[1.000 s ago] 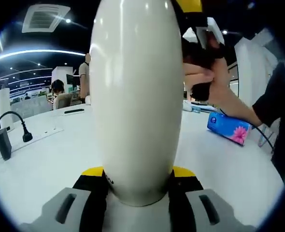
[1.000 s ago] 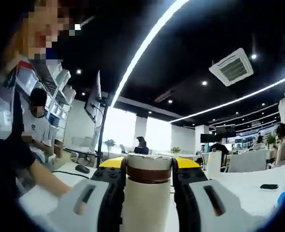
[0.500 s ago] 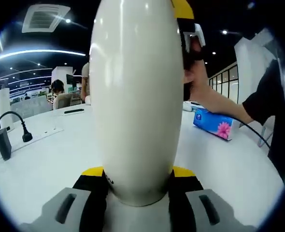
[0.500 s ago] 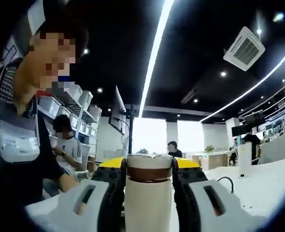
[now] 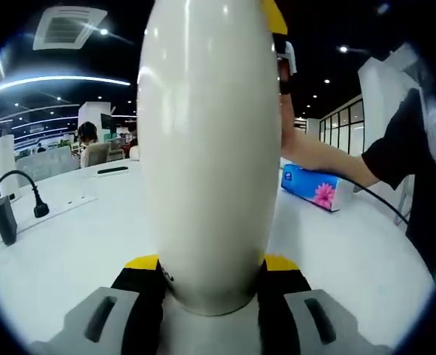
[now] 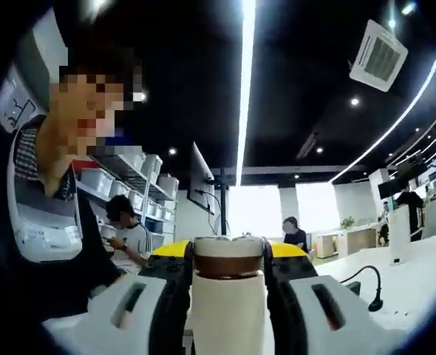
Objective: Grasp the water cup twist off the cup lid place the cup lid on the table
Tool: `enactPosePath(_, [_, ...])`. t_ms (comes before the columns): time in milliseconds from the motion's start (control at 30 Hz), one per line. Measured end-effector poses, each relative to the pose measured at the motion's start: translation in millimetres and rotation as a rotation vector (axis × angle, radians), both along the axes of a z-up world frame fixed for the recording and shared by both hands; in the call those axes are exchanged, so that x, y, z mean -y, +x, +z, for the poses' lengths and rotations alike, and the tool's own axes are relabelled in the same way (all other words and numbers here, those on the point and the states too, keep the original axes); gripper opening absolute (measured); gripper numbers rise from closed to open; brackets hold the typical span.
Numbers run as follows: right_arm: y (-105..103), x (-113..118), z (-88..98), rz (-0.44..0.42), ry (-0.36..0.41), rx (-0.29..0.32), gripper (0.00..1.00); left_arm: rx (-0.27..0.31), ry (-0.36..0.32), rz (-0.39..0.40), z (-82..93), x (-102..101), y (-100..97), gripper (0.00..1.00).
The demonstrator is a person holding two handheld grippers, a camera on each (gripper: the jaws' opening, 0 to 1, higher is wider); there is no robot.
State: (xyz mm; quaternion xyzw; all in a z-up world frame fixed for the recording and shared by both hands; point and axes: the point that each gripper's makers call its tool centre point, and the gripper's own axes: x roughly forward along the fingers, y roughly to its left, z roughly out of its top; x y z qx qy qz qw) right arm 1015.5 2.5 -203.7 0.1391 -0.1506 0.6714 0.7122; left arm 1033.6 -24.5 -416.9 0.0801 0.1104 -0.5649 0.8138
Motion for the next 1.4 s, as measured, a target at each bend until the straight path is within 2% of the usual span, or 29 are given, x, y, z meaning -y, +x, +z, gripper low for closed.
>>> enactPosePath(167, [0, -8, -4.3, -0.043, -0.034, -0.004, 0.60, 0.000, 0.000, -0.004, 0.4, 0, -1.7, 0.51])
enactPosePath(467, [-2, -17, -11.2, -0.137, -0.078, 0.012, 0.63, 0.000, 0.000, -0.003, -0.4, 0, -0.8, 0.51])
enactPosePath(733, [7, -6, -8.1, -0.330, -0.076, 0.014, 0.63, 0.000, 0.000, -0.003, -0.8, -1, 0.1, 0.51])
enactPosePath(767, [10, -4, -10.5, -0.375, -0.094, 0.009, 0.63, 0.000, 0.000, -0.003, -0.8, -1, 0.2, 0.51])
enactPosePath(867, [6, -6, -9.9, -0.424, -0.103, 0.024, 0.63, 0.001, 0.000, -0.003, -0.5, -1, -0.4, 0.51])
enactPosePath(900, [7, -5, -11.6, -0.468, -0.123, 0.032, 0.63, 0.001, 0.000, -0.003, -0.5, -1, -0.4, 0.51])
enactPosePath(1067, [-2, -7, -2.2, -0.610, -0.106, 0.037, 0.66, 0.001, 0.000, -0.001, 0.1, 0, -3.9, 0.51])
enactPosePath(1133, [-7, -7, 1.0, -0.647, -0.103, 0.060, 0.66, 0.001, 0.001, -0.001, 0.1, 0, -4.4, 0.51])
enactPosePath(1200, [-7, -6, 0.3, -0.730, -0.143, 0.098, 0.64, 0.001, 0.001, 0.000, 0.2, -1, -4.6, 0.51])
enactPosePath(1267, [-7, -4, -2.1, -0.792, -0.181, 0.118, 0.60, 0.001, 0.001, 0.000, 0.4, -1, -4.9, 0.51])
enactPosePath(1400, [-14, -3, 2.3, -0.866, -0.196, 0.175, 0.52, 0.000, 0.001, 0.001, 0.7, -2, -5.5, 0.51])
